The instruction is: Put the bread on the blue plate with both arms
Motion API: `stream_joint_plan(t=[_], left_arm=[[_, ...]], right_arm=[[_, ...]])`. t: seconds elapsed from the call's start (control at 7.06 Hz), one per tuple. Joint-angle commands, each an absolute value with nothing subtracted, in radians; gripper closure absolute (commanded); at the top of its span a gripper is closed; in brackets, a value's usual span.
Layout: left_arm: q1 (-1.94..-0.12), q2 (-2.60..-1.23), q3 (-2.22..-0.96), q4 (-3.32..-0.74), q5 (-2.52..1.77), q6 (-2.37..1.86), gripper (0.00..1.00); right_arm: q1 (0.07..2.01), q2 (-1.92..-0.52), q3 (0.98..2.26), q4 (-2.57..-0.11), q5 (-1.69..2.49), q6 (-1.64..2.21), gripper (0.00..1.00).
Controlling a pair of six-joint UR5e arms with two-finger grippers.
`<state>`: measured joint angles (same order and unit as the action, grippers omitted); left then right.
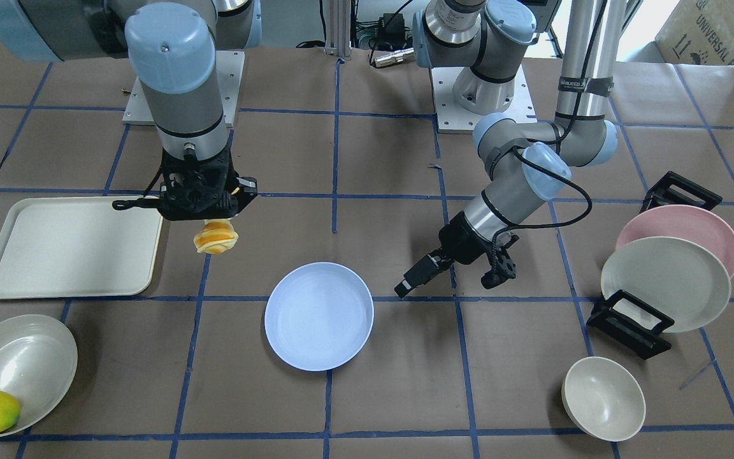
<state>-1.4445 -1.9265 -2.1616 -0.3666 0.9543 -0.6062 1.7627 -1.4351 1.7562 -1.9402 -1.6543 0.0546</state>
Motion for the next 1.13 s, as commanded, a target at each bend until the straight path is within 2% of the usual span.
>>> stream_joint_plan(t=[0.0,0.28,0.85,0.99], left_arm=[[-1.311,-1.913,-2.151,-0.533,0.973,-0.278,0.00],[-1.276,-1.911,-2.068,-0.735,1.105,-0.190,0.00],[-1.284,-1.799,-1.756,-1.238,1.385,-0.072,0.00],[-1.279,-1.798,-1.661,-1.382,1.454,-0.072,0.00]], right_arm=[[1.834,-1.353,1.741,-2.023,-1.651,0.119,0.95],[1.845,-1.257,1.677,-2.071,-1.647,0.120,0.95],[1.910,-1.030,1.466,-2.094,-1.660,0.152,0.94],[1.930,-1.020,1.456,-2.086,-1.654,0.156,0.94]])
